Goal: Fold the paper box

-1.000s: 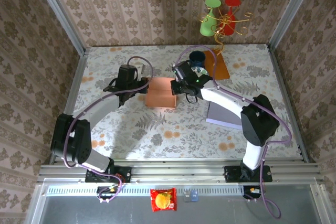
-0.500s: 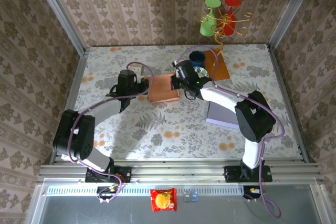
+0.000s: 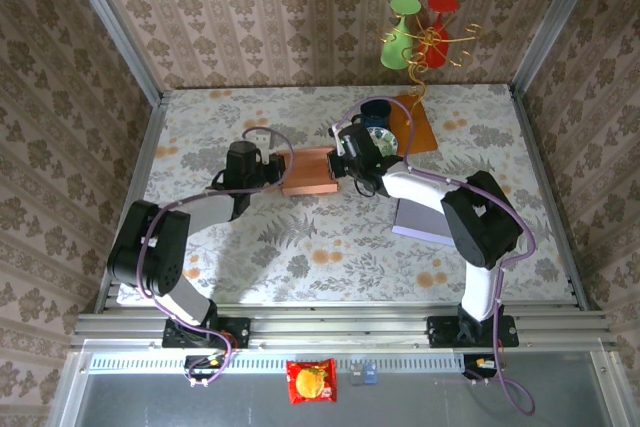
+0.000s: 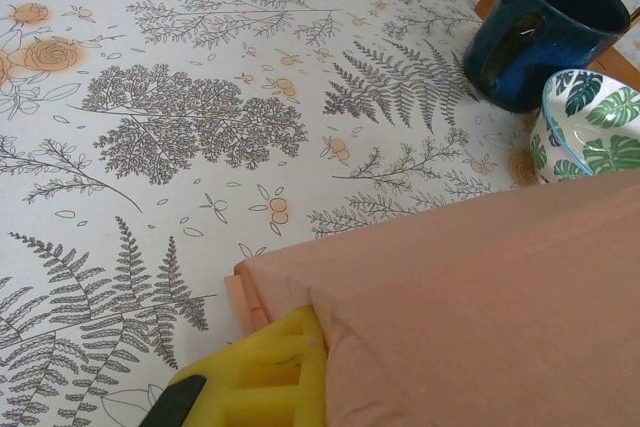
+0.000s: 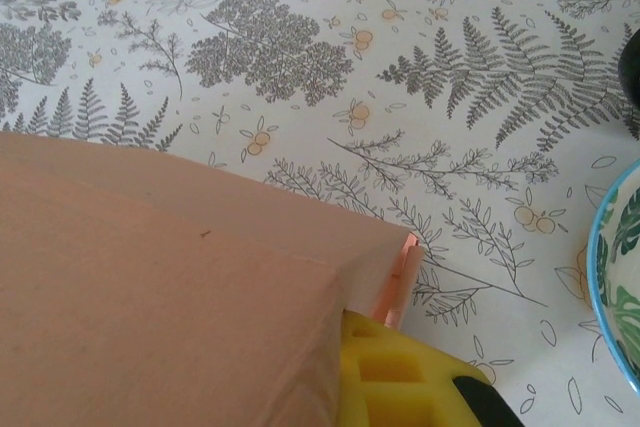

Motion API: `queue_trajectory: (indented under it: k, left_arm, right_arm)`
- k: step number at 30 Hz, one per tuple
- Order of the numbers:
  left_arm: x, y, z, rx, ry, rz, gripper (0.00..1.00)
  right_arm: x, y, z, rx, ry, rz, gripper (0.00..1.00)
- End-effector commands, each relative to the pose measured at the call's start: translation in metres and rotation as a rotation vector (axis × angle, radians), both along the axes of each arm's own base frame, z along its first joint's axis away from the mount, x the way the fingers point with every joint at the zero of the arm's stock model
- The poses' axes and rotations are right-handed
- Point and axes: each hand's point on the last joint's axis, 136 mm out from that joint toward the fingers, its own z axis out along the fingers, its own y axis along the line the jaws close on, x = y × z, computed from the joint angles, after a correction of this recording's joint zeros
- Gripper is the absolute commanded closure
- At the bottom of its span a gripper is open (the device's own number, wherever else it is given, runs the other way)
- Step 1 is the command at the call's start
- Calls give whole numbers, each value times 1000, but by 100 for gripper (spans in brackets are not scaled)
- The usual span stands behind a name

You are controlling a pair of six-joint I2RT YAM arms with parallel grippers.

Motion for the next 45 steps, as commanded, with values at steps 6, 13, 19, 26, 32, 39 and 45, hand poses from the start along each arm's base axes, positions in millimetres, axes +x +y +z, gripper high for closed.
queue_trajectory:
  k: [6,13,19,26,32,39,45]
  left_arm:
    - [-22,-15,-15,-42,29,-62,100]
    - [-32,-16,-22,64,49,-36,100]
    - [-35,-10,-30,147,65,28,100]
    - [-33,-9,-30,174,56,80,100]
    - [-38,-19,-28,182,45,81,100]
    - [-44,-26,-34,236,47,107,100]
    - [-49,-32,-36,239,45,110,100]
  right_arm:
    - [-14,-9,-19,-30,28,14,84]
    - [-25,-14,13,24,98,-46,59]
    - [-68,-34,33,148,242,-145,40]
    - [-116,-50,41,328,357,-210,30]
    - [-119,-66,88,660,457,-481,35]
    - [-97,-41,102,1156,656,-835,38]
    - [-70,-24,90,1223,653,-928,37]
